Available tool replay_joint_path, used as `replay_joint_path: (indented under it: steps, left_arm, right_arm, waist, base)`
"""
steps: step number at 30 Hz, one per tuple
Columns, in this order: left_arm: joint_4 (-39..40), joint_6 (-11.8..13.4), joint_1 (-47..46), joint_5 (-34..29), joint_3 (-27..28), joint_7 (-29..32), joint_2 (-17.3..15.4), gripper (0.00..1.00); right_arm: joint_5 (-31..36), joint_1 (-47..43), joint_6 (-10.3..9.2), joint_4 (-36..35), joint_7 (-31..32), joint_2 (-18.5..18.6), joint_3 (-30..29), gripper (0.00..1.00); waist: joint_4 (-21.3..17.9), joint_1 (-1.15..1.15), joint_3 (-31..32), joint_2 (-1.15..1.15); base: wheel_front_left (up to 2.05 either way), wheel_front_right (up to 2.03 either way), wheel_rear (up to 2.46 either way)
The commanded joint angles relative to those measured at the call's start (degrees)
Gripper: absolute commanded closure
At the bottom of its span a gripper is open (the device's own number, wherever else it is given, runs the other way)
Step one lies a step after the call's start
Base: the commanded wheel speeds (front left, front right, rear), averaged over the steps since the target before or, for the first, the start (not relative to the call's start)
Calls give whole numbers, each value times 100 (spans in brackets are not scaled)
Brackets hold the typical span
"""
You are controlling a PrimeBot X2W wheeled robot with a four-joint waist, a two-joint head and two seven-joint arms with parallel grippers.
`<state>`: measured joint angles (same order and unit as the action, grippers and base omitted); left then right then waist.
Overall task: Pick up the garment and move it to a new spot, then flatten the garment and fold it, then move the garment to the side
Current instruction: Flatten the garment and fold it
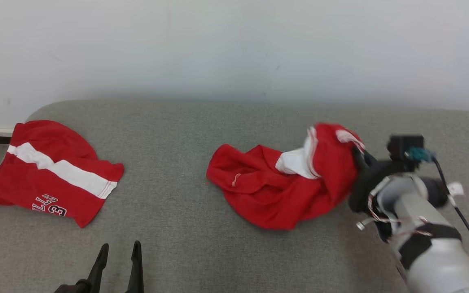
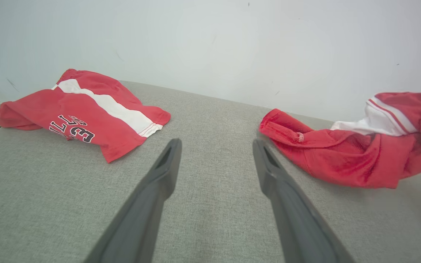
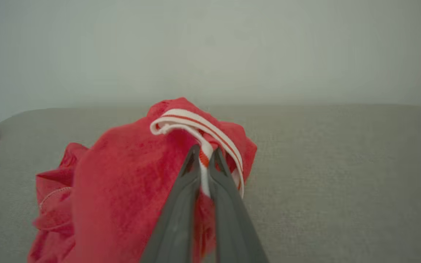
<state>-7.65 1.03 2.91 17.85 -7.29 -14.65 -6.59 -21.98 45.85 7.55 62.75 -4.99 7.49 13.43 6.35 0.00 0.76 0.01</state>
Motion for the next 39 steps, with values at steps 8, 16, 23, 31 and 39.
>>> replay_joint_path:
  steps: [8, 16, 23, 31, 39]
  left_arm:
    - [-54, 8, -143, 61, 17, -43, -32, 0]
    - [-121, 24, -79, 78, 21, -47, -26, 0]
    - [-105, 41, -3, 118, 51, -50, -28, 0]
    - [-29, 34, -33, 105, 68, -55, -39, 0]
    - [-34, -36, -230, 24, -64, -54, -51, 0]
  right_arm:
    - [417, -543, -12, 892, -537, 424, -922, 0]
    - [1136, -710, -12, 1066, -587, 802, -1327, 0]
    - [1698, -415, -12, 896, -422, 424, -1423, 0]
    - [1914, 15, -12, 658, 517, 27, -1221, 0]
    - [2091, 484, -12, 633, 1641, 221, -1039, 0]
  waist:
    - [-159, 0, -97, -1]
    - [-234, 0, 36, -1]
    - [-308, 0, 99, -1]
    - [-307, 0, -27, -1]
    - [-49, 0, -294, -1]
  base:
    - [0, 0, 0]
    - [0, 0, 0]
    - [0, 0, 0]
    - [0, 0, 0]
    - [0, 0, 0]
